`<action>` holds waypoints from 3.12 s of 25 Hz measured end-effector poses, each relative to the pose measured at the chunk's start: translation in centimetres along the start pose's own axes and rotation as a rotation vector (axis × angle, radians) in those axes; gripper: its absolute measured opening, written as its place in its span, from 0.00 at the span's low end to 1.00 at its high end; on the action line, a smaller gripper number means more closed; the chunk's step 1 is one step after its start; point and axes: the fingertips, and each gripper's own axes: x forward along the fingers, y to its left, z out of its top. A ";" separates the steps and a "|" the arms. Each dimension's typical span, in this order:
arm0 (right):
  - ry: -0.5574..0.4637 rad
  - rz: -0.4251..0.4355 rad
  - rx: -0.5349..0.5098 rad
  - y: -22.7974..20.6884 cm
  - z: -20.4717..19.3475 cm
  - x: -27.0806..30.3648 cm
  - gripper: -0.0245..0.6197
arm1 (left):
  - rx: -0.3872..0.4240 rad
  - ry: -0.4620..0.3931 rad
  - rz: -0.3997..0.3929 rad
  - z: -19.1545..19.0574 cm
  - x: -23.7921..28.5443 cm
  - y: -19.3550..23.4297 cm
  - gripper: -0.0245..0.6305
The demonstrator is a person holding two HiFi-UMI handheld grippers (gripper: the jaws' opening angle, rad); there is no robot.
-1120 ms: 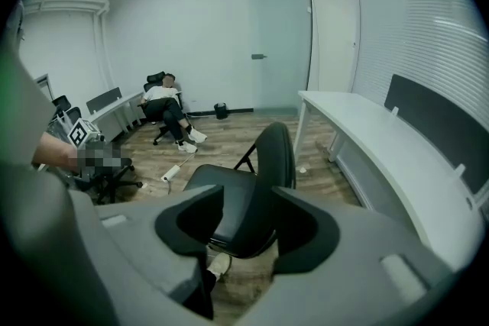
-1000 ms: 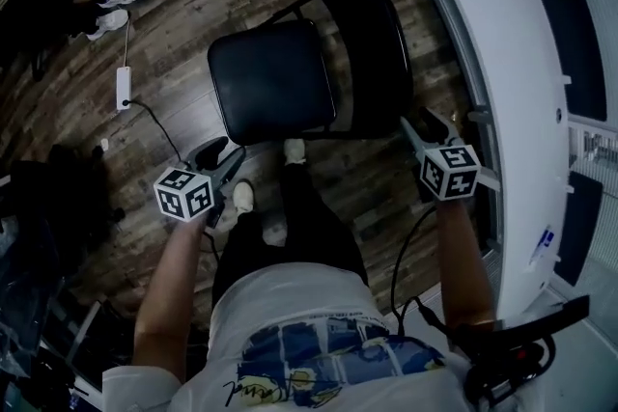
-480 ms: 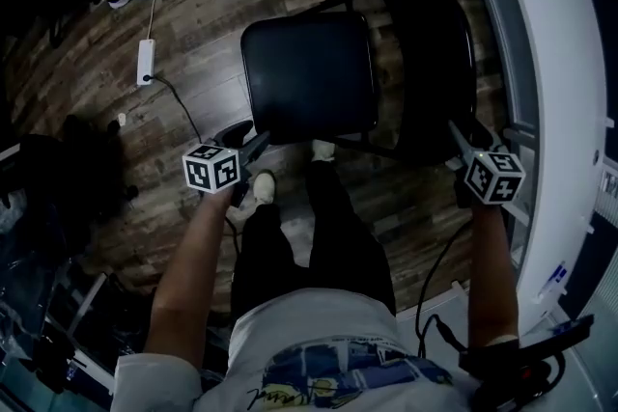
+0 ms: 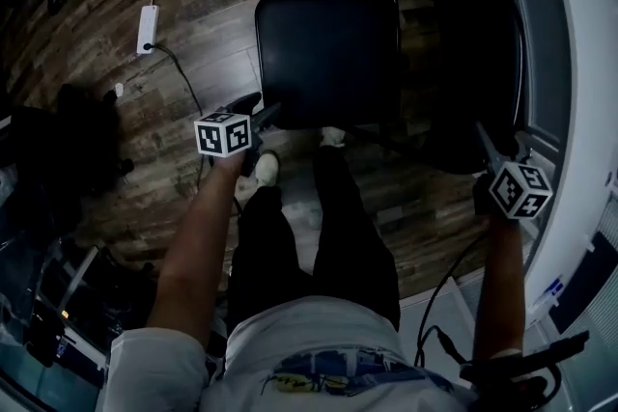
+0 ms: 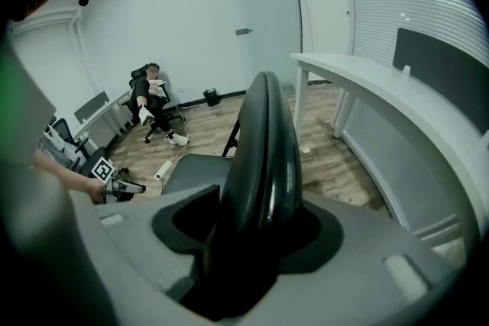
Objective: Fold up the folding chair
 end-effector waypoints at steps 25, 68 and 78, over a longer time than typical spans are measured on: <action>-0.033 -0.026 -0.024 1.0 0.7 0.0 0.36 | -0.216 -0.023 -0.075 -3.6 8.5 9.4 0.59; -0.155 0.036 0.007 3.2 5.5 -5.5 0.19 | -0.325 0.073 -0.427 -0.4 8.9 -3.2 0.38; -0.180 0.046 -0.010 4.2 7.0 -7.4 0.16 | -0.306 0.103 -0.402 1.0 8.0 -8.8 0.33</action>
